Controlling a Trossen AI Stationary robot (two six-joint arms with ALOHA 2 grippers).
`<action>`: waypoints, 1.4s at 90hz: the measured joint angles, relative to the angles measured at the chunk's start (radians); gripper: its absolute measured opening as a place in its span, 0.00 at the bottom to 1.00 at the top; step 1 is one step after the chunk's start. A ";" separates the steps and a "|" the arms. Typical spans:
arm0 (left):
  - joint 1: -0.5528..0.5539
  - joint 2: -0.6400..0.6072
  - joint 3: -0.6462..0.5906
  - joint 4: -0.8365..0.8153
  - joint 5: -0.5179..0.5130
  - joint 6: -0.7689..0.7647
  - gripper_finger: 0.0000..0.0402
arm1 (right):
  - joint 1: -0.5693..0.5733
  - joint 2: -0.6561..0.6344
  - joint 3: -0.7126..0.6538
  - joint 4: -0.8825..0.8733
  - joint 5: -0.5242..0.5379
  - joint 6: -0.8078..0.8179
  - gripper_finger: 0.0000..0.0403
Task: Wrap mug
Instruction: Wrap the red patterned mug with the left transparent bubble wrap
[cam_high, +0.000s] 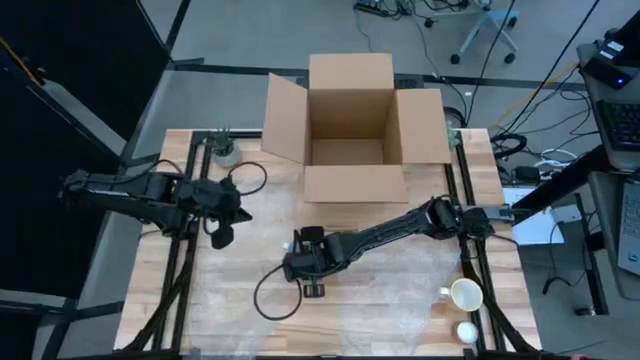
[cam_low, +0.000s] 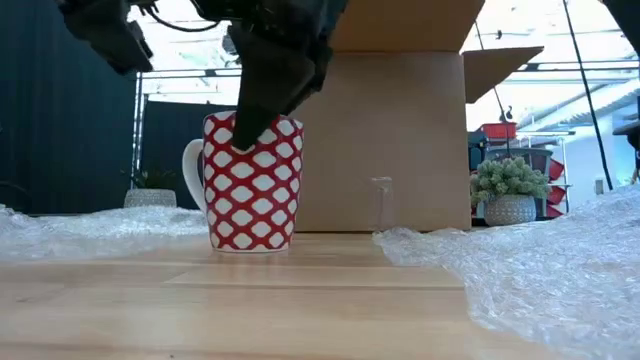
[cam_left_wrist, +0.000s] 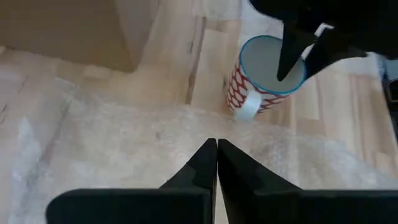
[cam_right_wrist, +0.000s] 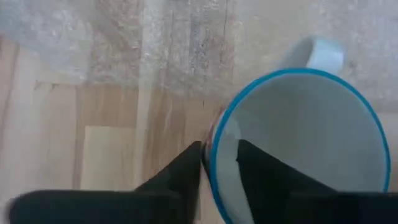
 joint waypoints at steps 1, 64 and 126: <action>-0.002 -0.004 0.000 -0.003 -0.004 0.000 0.00 | 0.000 0.000 0.000 0.000 -0.002 -0.002 0.10; -0.022 -0.241 -0.001 0.007 -0.041 -0.044 0.00 | -0.035 0.042 0.147 0.442 -0.020 -0.091 0.01; -0.022 -0.250 -0.002 0.005 -0.062 -0.083 0.00 | -0.092 0.220 0.144 0.617 -0.018 -0.082 0.01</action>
